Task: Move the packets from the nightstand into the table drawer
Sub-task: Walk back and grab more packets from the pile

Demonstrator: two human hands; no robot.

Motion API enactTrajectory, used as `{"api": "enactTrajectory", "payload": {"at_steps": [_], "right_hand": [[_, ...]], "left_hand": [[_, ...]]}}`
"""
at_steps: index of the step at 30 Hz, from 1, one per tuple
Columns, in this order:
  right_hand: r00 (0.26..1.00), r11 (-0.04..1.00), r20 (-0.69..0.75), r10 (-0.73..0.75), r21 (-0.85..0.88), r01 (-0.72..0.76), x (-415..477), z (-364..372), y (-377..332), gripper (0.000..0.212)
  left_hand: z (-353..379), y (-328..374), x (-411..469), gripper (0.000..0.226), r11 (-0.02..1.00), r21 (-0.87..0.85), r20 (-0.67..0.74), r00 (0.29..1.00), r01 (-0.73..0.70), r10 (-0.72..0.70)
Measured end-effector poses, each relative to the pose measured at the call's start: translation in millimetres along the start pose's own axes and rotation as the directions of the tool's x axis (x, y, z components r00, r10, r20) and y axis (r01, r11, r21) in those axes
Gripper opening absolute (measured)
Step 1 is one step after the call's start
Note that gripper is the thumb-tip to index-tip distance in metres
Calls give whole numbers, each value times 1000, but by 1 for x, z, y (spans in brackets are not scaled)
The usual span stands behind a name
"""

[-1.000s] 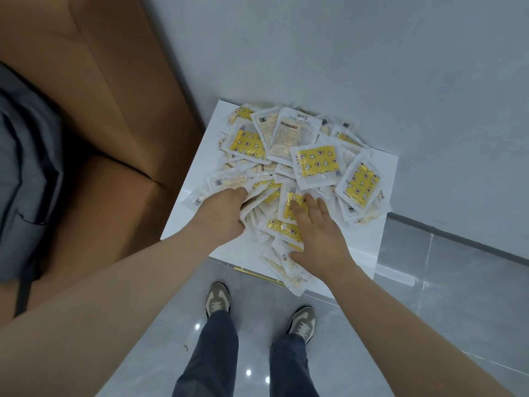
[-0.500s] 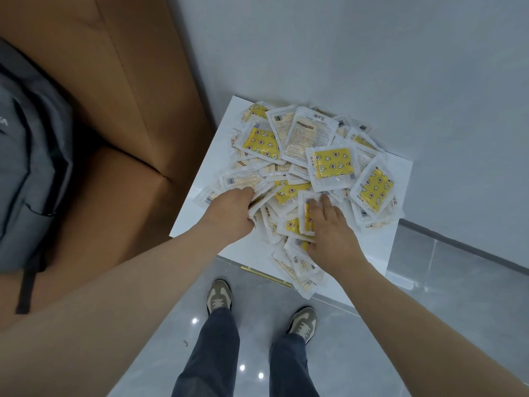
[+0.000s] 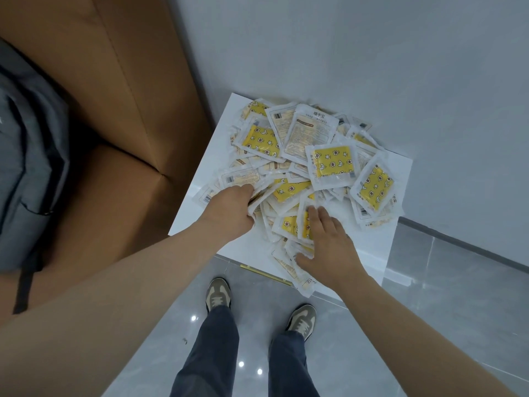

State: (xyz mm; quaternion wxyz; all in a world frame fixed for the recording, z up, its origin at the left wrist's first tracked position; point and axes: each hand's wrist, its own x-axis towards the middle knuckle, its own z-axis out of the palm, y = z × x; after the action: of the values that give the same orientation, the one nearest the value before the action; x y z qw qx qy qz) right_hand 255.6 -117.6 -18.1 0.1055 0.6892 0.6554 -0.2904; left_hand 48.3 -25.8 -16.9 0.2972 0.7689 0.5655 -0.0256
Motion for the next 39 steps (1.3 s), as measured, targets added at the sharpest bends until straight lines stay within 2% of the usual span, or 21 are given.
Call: {"api": "enactTrajectory", "payload": {"at_steps": [3, 6, 10, 16, 20, 23, 27, 34, 39], "right_hand": [[1000, 1000, 12, 1, -28, 0, -1, 3, -1, 110], [1000, 1000, 6, -3, -9, 3, 0, 1, -2, 105], [998, 1000, -61, -9, -7, 9, 3, -1, 2, 88], [998, 997, -60, 22, -77, -27, 5, 5, -1, 98], [990, 993, -138, 3, -118, -20, 11, 5, 0, 90], [990, 994, -143, -5, -113, -11, 11, -1, 1, 88], [984, 991, -176, -27, -133, 4, 7, -12, 3, 65], [984, 998, -178, 0, -68, -12, -22, -38, -1, 58], [982, 1000, -187, 21, -10, -24, -53, -73, -12, 50]], "left_hand": [[-1, 0, 0, 22, 1000, 2, 1, 1000, 2, -2], [0, 2, 0, 21, 1000, 7, -5, 1000, -2, 2], [0, 2, -1, 22, 1000, 10, -11, 1000, -1, 1], [-1, 2, -1, 22, 1000, 11, -5, 1000, -2, 2], [-1, 2, -1, 21, 1000, 10, -1, 1000, -6, 6], [-2, 2, -2, 22, 1000, 7, 5, 1000, -5, 5], [-7, 3, -6, 25, 1000, -5, 21, 1000, 5, -4], [-28, 20, -26, 33, 999, -37, 41, 999, 9, -7], [-61, 40, -49, 24, 999, -42, 25, 1000, 6, -4]]}}
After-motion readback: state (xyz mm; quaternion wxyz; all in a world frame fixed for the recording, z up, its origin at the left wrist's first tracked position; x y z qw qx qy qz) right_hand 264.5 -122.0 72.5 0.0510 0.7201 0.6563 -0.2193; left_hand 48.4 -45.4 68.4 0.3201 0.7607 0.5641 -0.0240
